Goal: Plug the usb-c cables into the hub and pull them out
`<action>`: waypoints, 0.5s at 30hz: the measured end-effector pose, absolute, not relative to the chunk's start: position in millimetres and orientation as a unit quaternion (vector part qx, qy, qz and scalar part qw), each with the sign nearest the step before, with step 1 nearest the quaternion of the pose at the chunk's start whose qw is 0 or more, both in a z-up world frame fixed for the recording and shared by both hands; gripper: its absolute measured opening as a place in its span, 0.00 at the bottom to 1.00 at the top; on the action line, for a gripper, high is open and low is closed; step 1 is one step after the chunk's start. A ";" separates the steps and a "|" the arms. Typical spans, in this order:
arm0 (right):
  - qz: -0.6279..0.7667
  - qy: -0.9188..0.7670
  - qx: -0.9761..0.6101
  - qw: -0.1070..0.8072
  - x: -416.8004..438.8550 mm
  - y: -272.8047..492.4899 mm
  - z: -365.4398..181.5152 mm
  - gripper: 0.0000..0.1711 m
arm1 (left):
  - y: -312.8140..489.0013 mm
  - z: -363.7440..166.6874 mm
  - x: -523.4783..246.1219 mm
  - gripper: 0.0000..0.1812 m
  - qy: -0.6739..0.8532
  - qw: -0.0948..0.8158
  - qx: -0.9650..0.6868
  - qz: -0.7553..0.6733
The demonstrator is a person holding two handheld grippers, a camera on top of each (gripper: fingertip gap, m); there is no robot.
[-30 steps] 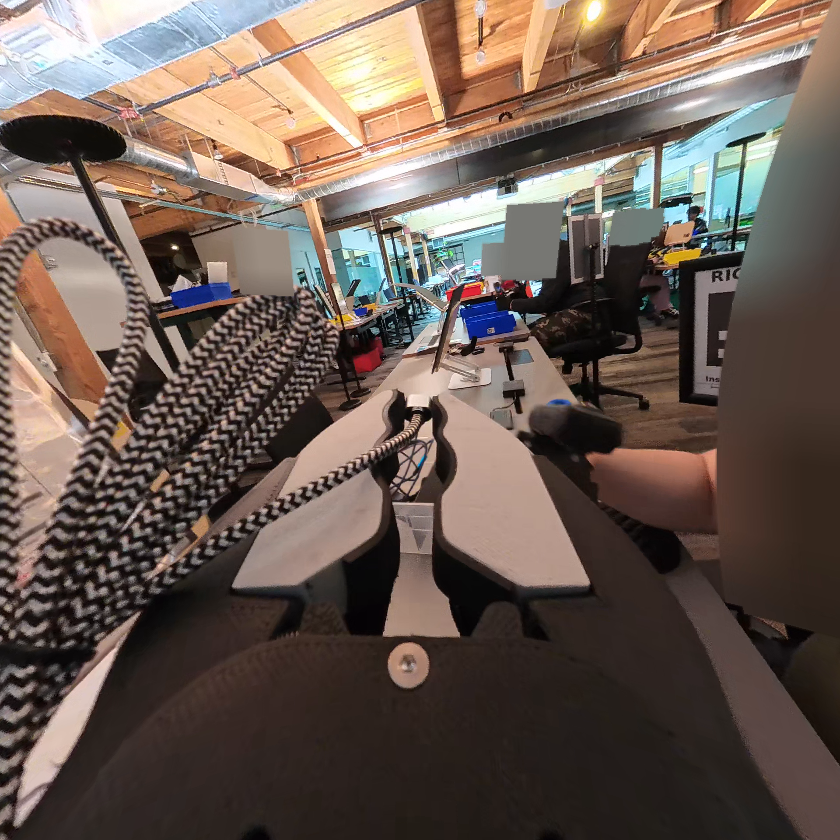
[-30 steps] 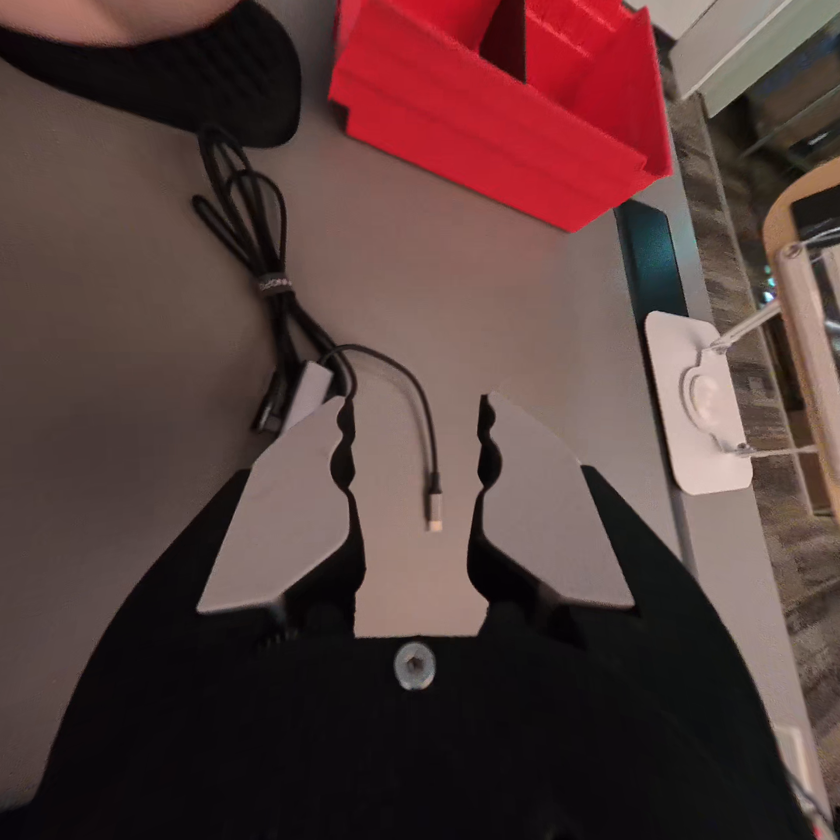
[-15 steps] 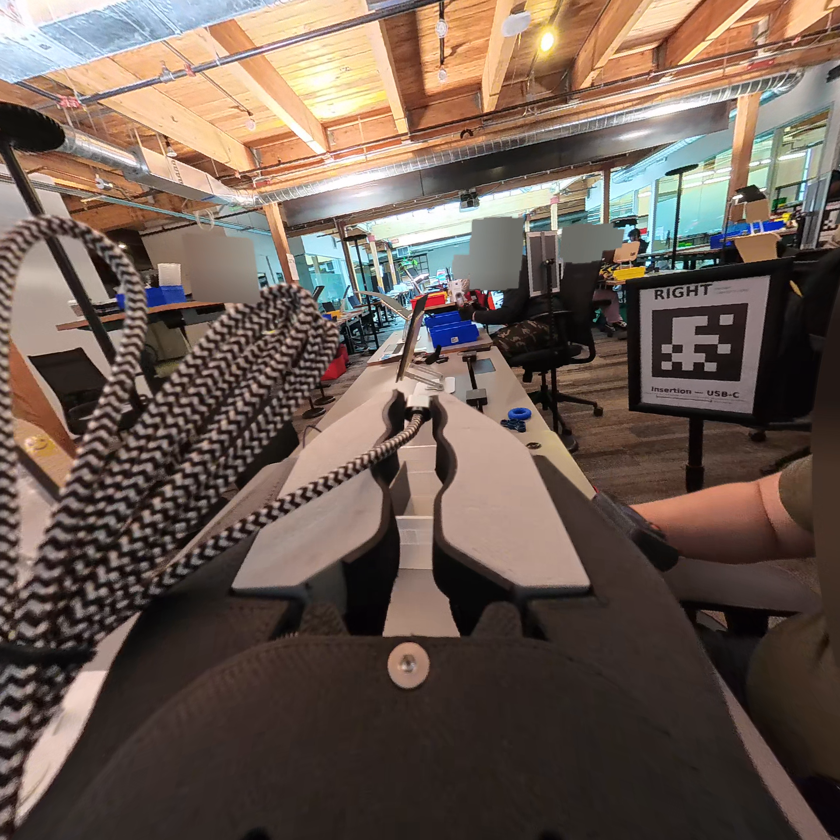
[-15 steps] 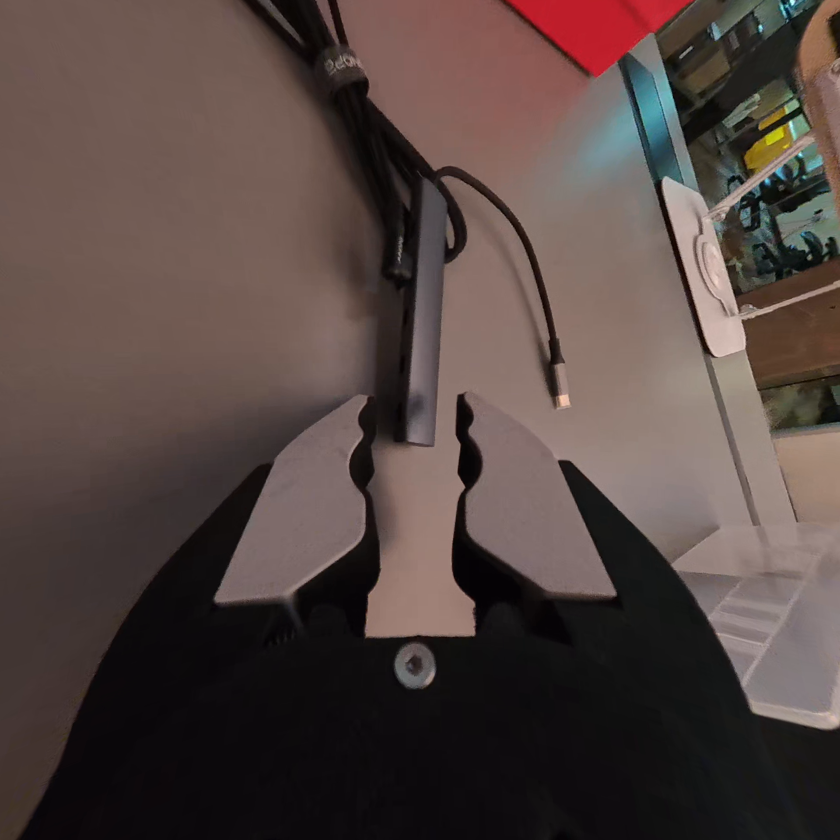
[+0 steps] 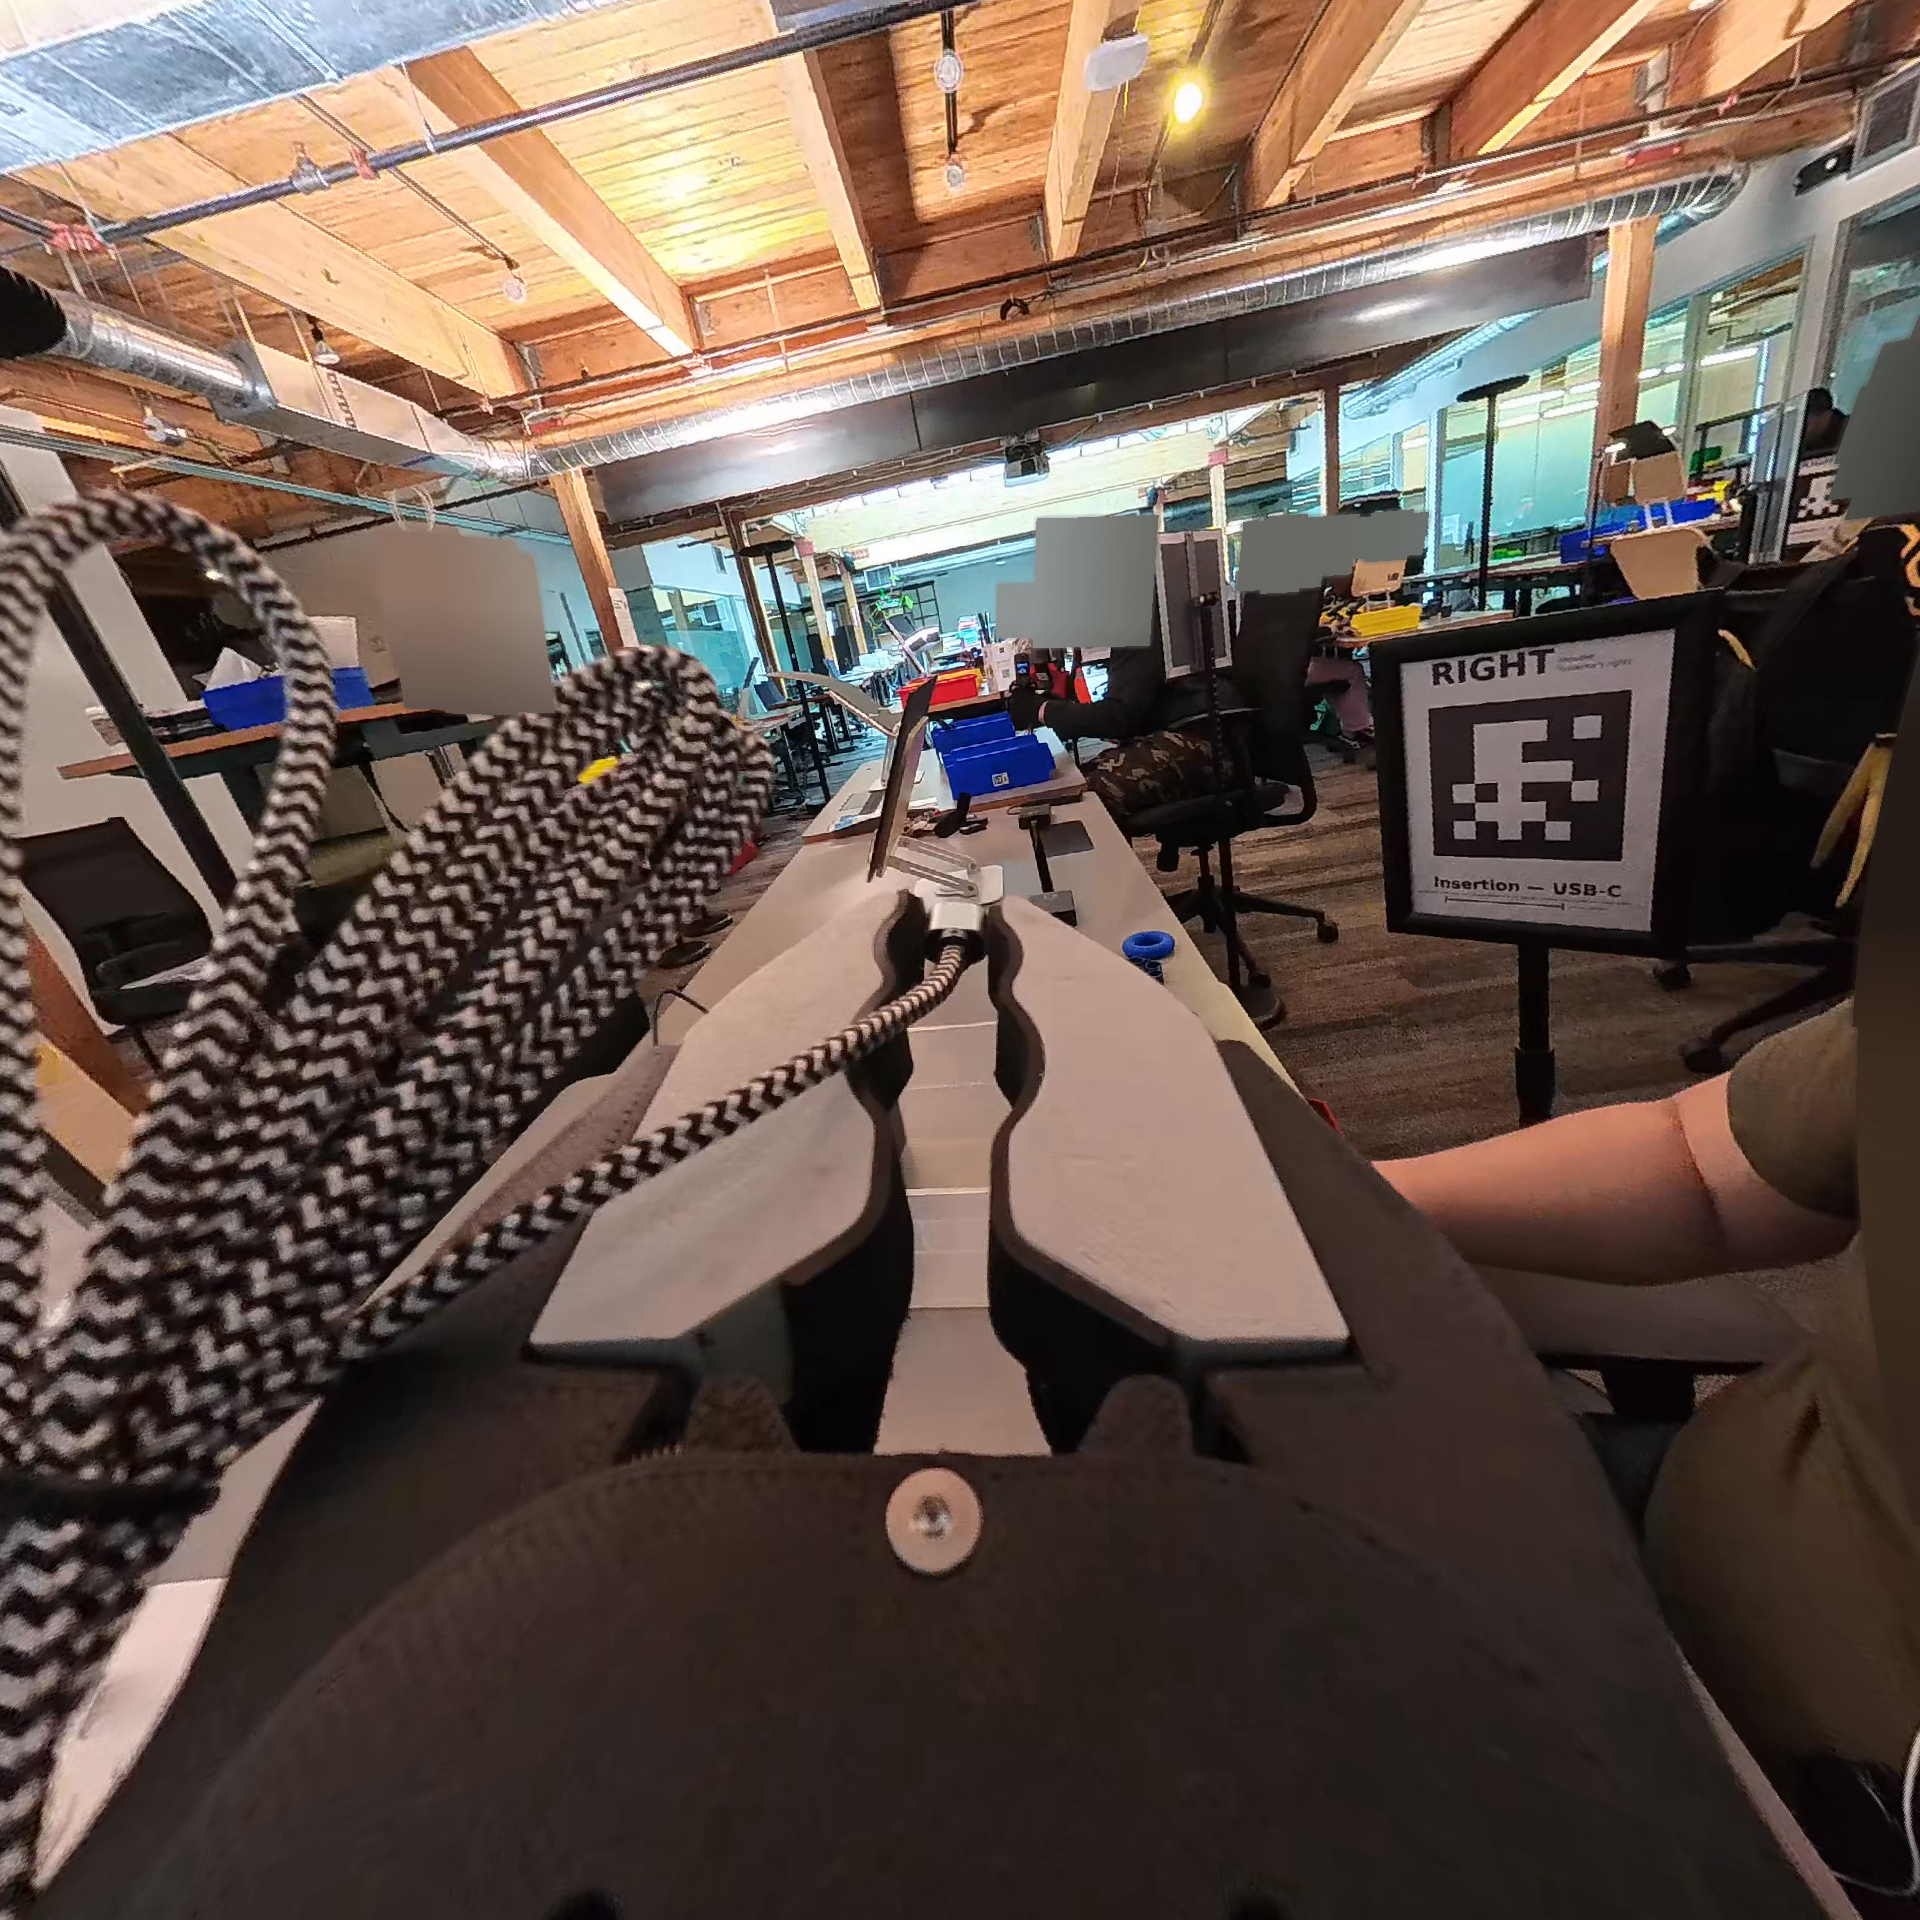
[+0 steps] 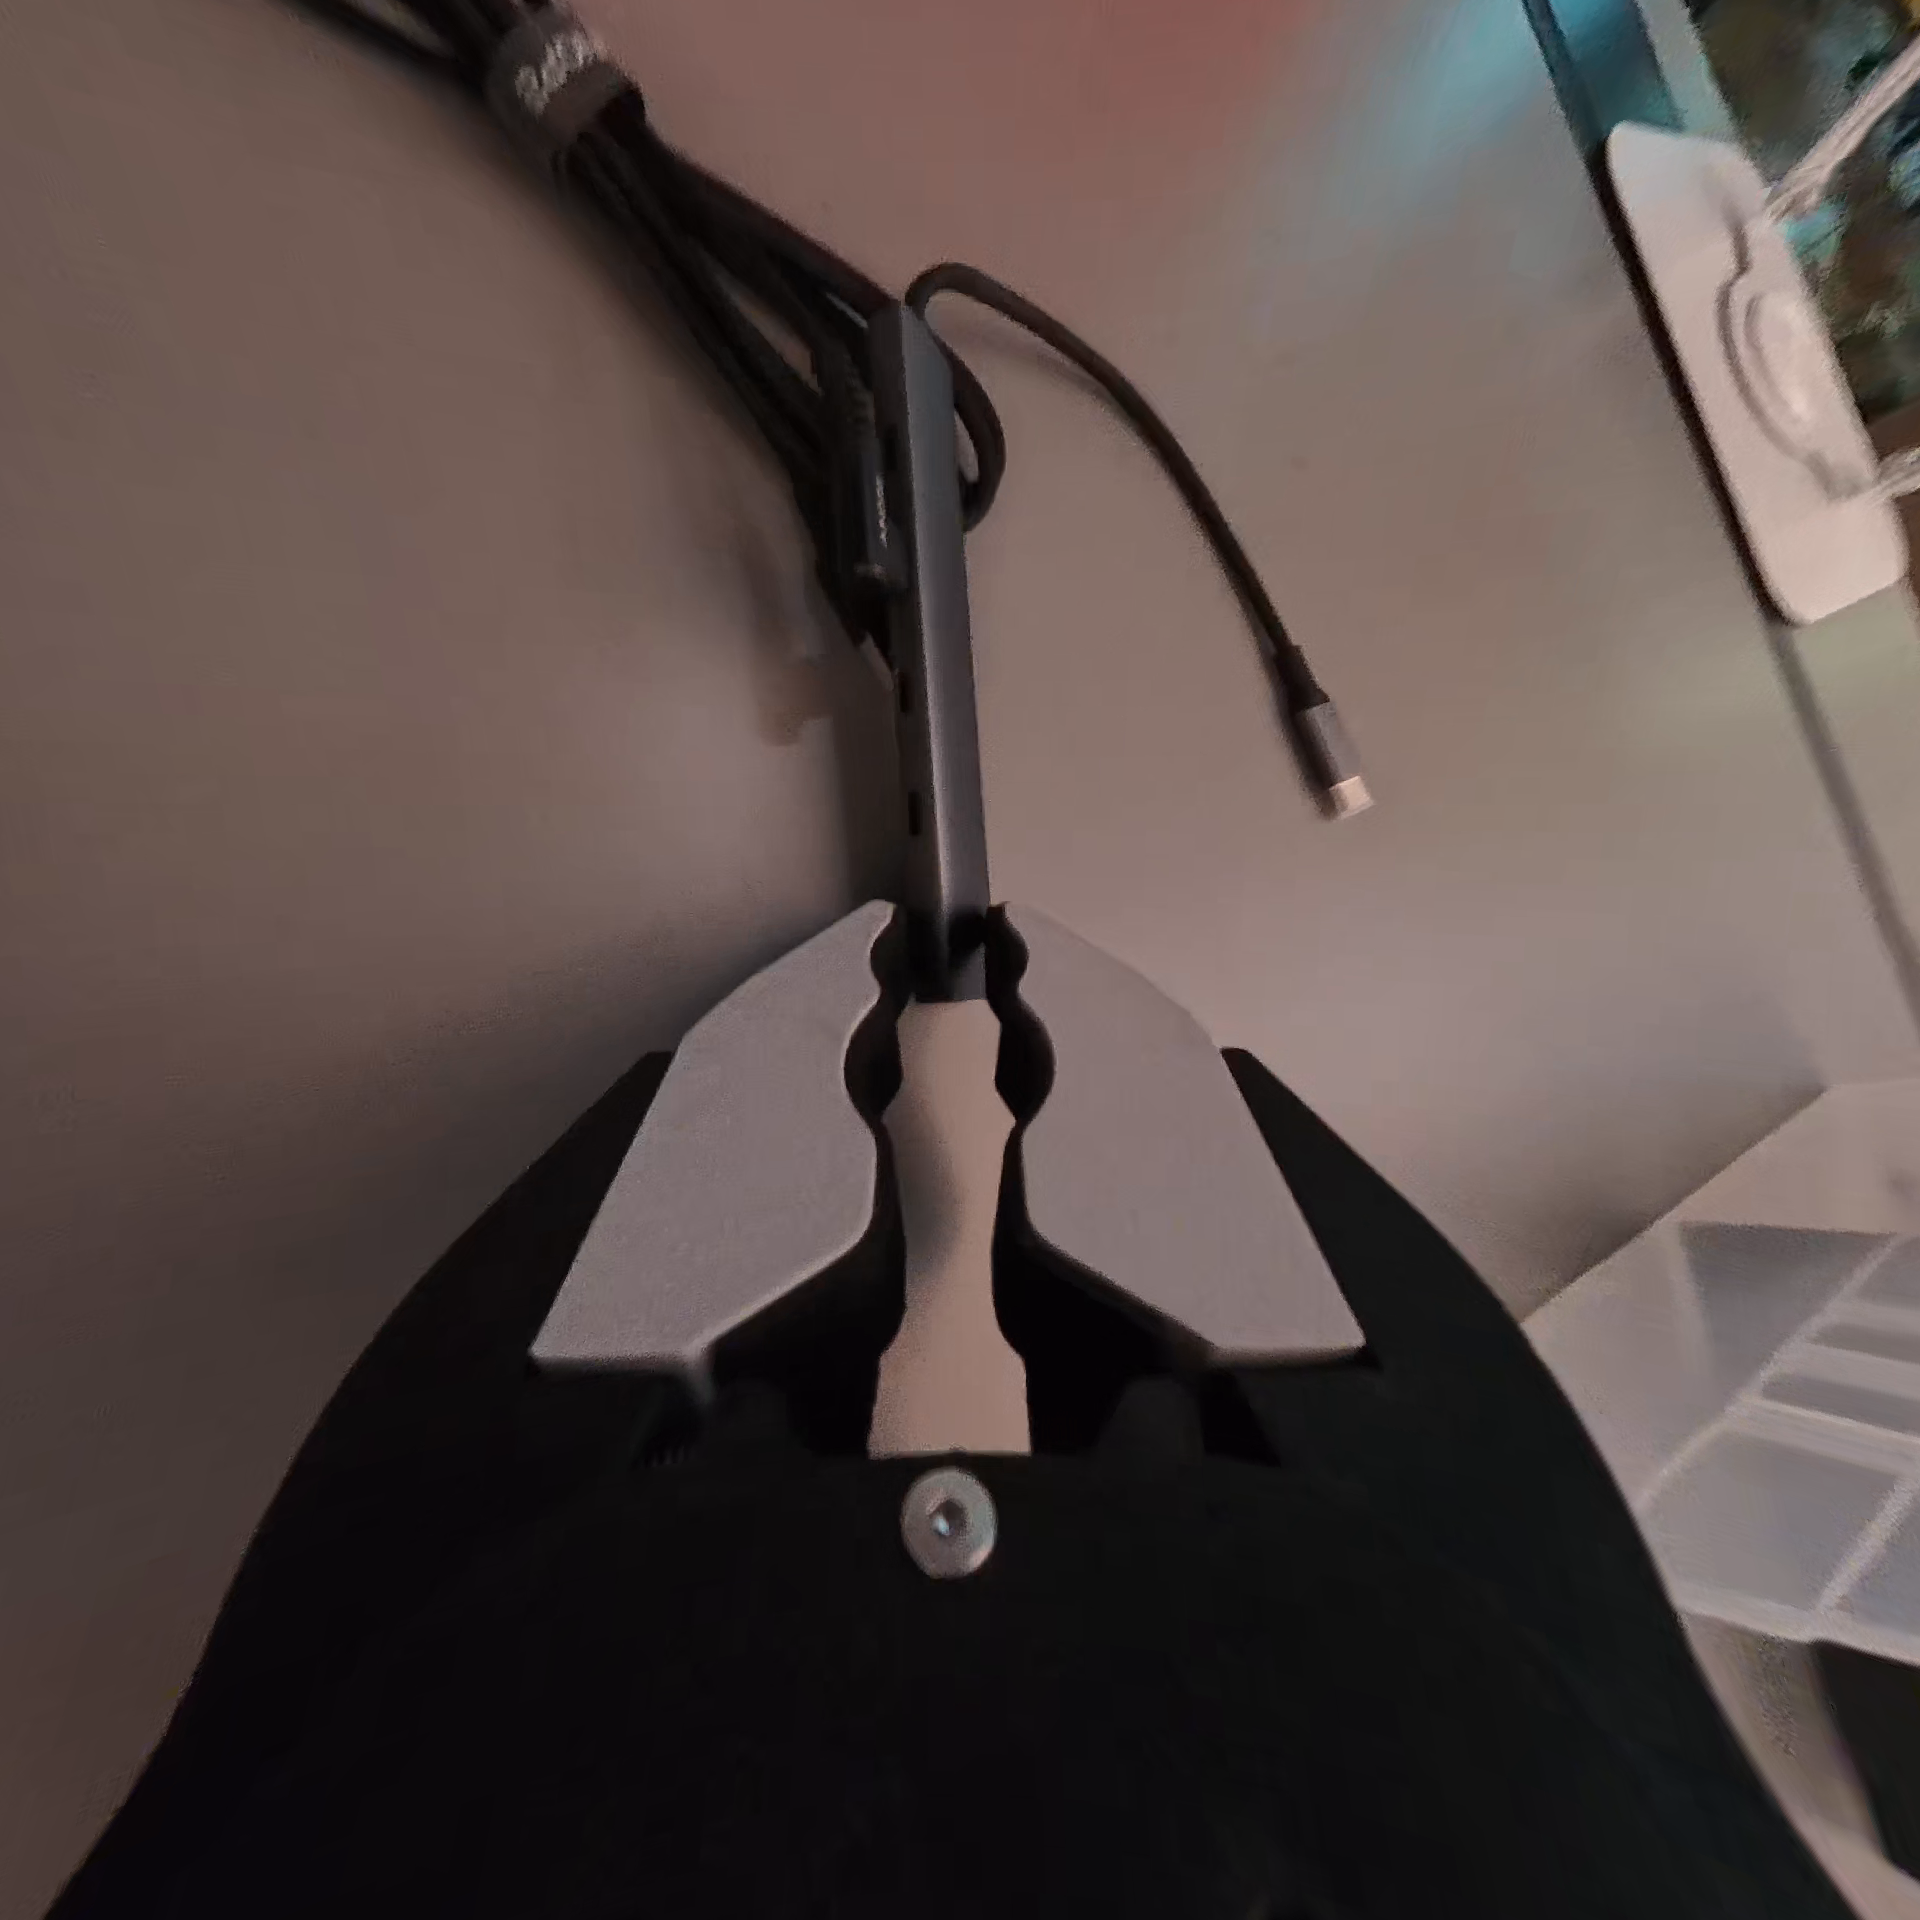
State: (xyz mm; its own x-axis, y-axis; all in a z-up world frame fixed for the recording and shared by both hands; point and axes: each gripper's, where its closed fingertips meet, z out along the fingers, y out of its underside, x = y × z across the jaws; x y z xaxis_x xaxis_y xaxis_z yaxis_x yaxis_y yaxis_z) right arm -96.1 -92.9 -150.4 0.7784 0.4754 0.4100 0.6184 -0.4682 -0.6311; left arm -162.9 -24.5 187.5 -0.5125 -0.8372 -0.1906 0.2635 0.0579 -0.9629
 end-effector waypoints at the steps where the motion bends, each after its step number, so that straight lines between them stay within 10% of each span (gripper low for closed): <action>1: -0.060 -0.300 -0.864 0.401 -101.5 -95.6 -149.1 0.08 | -25.2 187.7 -163.3 0.06 0.588 0.429 -0.244 -0.641; 9: 0.176 -0.060 -0.909 0.372 -124.1 -104.2 -152.5 0.10 | -32.8 189.7 -168.4 0.06 0.593 0.418 -0.236 -0.646; 15: 0.061 -0.112 -0.899 0.420 -118.3 -98.3 -155.3 0.12 | -38.5 190.2 -171.0 0.06 0.599 0.417 -0.229 -0.644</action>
